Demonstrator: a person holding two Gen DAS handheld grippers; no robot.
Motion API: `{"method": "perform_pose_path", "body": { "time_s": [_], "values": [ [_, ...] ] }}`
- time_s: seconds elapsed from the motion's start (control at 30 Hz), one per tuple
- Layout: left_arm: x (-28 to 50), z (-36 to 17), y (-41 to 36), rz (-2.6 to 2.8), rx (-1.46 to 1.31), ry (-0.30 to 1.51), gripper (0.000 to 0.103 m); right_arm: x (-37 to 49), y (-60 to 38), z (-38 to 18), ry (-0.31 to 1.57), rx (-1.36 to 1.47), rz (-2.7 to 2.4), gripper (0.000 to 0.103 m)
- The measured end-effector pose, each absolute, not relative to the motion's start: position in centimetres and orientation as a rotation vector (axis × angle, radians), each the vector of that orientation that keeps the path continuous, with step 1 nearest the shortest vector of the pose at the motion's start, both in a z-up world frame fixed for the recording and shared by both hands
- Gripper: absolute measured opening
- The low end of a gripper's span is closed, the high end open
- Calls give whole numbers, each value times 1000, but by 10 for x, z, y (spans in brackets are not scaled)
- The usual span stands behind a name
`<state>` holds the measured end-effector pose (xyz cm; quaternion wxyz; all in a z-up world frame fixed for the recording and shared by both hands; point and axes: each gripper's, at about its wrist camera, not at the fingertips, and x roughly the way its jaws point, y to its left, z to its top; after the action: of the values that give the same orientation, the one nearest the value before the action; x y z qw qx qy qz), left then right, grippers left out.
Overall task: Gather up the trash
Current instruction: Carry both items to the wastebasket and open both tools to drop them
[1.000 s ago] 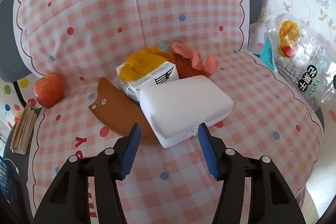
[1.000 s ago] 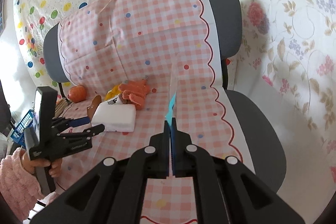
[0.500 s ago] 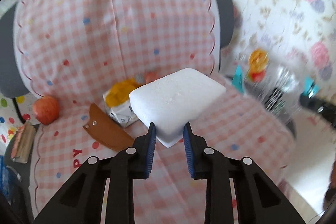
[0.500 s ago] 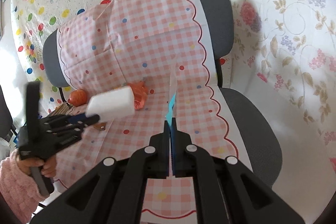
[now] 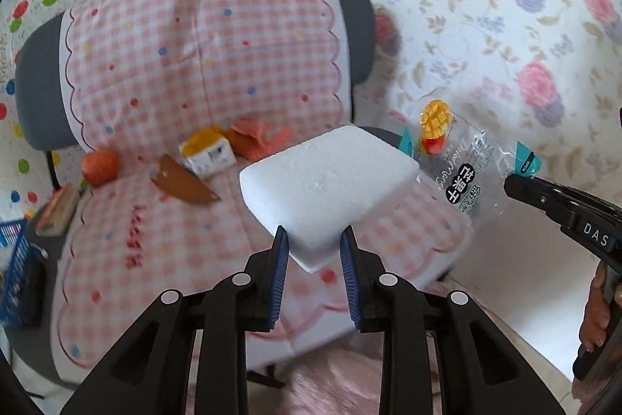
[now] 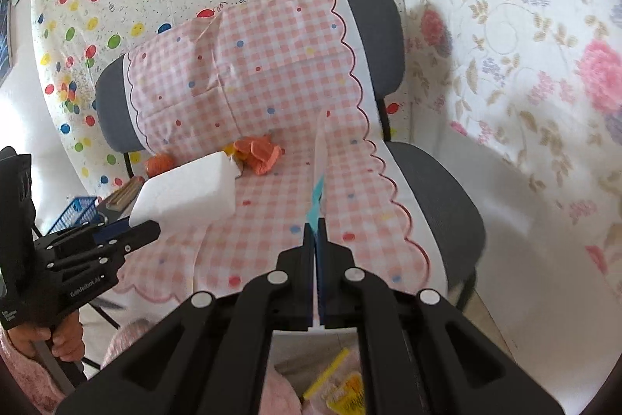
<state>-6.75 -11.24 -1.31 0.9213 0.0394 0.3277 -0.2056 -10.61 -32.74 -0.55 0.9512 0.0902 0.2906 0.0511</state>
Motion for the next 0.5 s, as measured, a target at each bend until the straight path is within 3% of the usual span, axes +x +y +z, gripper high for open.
{"method": "perform_pose_path", "body": {
  "time_s": [0.5],
  "values": [
    [-148,-49,-163,-568,121,680,29,-210,-346,-28,629,195,-32,1]
  ]
}}
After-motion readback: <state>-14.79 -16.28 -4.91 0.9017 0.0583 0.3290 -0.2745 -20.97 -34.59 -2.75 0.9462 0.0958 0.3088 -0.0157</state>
